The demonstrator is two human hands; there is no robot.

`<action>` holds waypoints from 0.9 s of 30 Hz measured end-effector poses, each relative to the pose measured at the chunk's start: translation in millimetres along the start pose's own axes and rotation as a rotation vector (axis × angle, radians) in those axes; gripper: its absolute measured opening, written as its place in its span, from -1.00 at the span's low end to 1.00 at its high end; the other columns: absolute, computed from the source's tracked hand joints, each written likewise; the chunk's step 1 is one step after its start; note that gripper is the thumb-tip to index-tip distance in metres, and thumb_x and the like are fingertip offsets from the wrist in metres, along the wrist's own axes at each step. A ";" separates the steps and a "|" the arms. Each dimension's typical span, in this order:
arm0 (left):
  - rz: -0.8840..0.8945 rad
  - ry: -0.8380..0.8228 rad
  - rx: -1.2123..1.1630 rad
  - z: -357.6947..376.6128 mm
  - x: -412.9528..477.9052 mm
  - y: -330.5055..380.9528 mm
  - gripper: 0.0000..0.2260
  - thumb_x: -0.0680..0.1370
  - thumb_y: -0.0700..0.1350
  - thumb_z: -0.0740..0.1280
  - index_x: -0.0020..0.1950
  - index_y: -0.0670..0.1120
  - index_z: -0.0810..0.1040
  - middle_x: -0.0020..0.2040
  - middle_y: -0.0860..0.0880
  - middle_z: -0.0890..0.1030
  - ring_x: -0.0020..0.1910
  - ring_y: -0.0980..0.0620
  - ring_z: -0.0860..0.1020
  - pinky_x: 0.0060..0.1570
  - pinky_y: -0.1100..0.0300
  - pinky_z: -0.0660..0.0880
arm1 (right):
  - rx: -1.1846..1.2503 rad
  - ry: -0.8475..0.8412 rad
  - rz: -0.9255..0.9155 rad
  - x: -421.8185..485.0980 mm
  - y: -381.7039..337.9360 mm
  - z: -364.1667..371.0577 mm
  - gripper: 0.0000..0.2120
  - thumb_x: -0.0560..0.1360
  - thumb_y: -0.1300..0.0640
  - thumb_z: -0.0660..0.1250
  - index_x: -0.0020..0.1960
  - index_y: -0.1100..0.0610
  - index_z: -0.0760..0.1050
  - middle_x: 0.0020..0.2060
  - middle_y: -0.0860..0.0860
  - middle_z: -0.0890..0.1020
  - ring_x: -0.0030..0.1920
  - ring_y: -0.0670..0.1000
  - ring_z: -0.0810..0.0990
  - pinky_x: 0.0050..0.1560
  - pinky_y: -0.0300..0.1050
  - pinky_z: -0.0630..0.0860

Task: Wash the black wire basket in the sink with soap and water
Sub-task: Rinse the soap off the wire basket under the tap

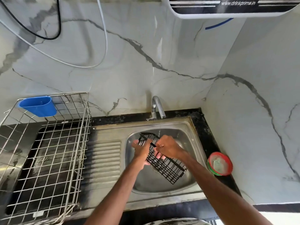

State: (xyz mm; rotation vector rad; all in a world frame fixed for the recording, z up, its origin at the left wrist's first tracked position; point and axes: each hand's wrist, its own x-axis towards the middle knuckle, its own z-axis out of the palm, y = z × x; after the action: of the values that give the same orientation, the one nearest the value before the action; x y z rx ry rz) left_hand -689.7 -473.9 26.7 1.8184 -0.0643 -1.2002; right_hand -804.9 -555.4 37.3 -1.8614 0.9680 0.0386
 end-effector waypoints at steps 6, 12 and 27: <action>0.146 -0.070 0.135 -11.2 20.5 12.5 -0.55 0.61 0.12 0.36 0.36 -0.03 0.26 0.08 -0.04 0.50 0.00 -0.05 0.57 -0.10 -0.18 0.62 | 0.363 -0.064 0.040 -5.5 -2.2 -4.7 -0.79 0.64 0.26 0.28 0.22 0.26 0.60 0.05 0.12 0.72 0.02 0.07 0.73 0.01 -0.02 0.68; 0.131 -0.176 0.239 -17.9 48.1 19.6 -0.45 0.57 0.28 0.34 0.42 0.00 0.35 0.30 -0.05 0.40 0.09 -0.11 0.63 -0.34 -0.02 0.68 | 0.494 0.076 0.069 -2.0 30.4 -52.0 -0.81 0.61 0.21 0.35 0.20 0.17 0.61 0.08 0.11 0.72 0.07 0.06 0.72 0.05 -0.01 0.67; 0.329 -0.654 -0.114 -36.1 105.7 7.4 -0.30 0.54 0.15 0.49 0.43 -0.32 0.38 0.32 -0.43 0.46 0.05 -0.15 0.69 -0.06 -0.10 0.68 | 0.017 -0.169 0.132 104.4 67.7 -83.5 -0.63 0.54 0.13 0.45 0.29 0.25 0.56 0.16 0.13 0.69 0.10 0.03 0.70 0.30 0.06 0.55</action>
State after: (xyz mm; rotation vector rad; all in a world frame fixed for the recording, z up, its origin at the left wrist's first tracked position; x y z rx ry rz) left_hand -604.5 -506.1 -38.3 1.1962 -0.6267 -1.4685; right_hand -807.9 -695.4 -15.9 -1.7460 0.9679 0.2624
